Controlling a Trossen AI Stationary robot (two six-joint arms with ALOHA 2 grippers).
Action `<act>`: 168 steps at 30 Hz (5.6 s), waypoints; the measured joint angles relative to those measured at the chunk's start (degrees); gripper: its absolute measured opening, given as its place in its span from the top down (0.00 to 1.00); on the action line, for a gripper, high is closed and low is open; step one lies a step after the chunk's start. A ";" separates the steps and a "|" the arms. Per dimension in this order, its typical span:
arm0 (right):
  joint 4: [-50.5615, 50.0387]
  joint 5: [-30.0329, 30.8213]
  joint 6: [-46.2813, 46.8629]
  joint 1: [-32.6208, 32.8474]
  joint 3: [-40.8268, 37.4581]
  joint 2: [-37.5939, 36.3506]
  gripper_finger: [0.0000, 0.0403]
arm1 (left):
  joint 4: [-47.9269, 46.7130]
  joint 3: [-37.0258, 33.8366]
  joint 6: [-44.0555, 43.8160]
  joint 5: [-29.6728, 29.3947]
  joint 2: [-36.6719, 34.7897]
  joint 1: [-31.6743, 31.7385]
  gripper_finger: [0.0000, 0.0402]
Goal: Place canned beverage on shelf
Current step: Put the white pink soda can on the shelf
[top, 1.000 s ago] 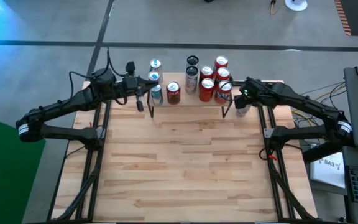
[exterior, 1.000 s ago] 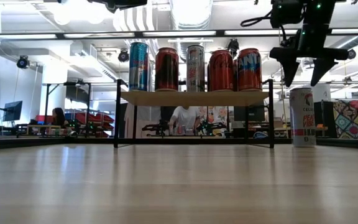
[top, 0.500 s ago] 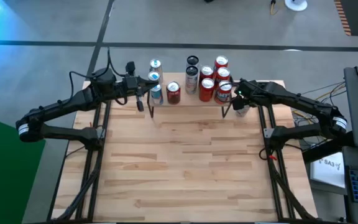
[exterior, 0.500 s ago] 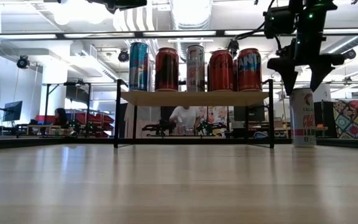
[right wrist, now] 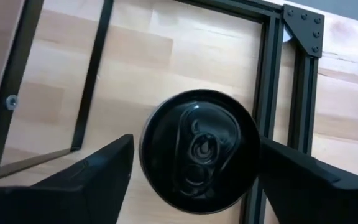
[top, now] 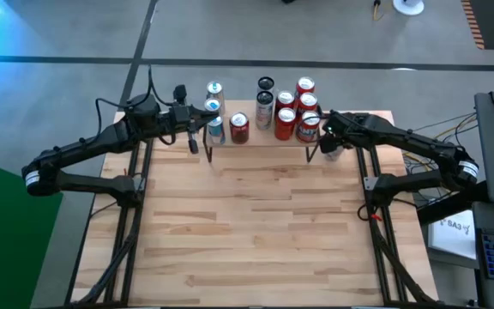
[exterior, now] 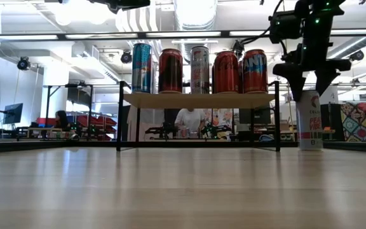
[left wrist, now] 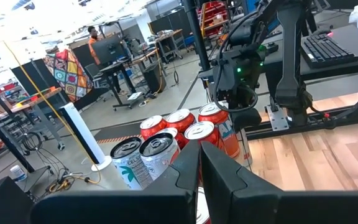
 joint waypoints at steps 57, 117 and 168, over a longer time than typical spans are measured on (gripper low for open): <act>-28.48 -10.42 1.28 7.40 38.60 -0.06 0.40 | 5.63 -0.02 -4.79 0.03 -0.07 0.04 1.00; -25.62 -4.08 -7.68 26.07 80.96 43.23 0.40 | 7.81 -10.13 -10.82 5.03 -10.52 -0.13 1.00; -21.35 4.04 -12.46 23.12 80.64 44.65 0.40 | 9.53 -12.04 -11.17 5.03 -11.19 -0.13 1.00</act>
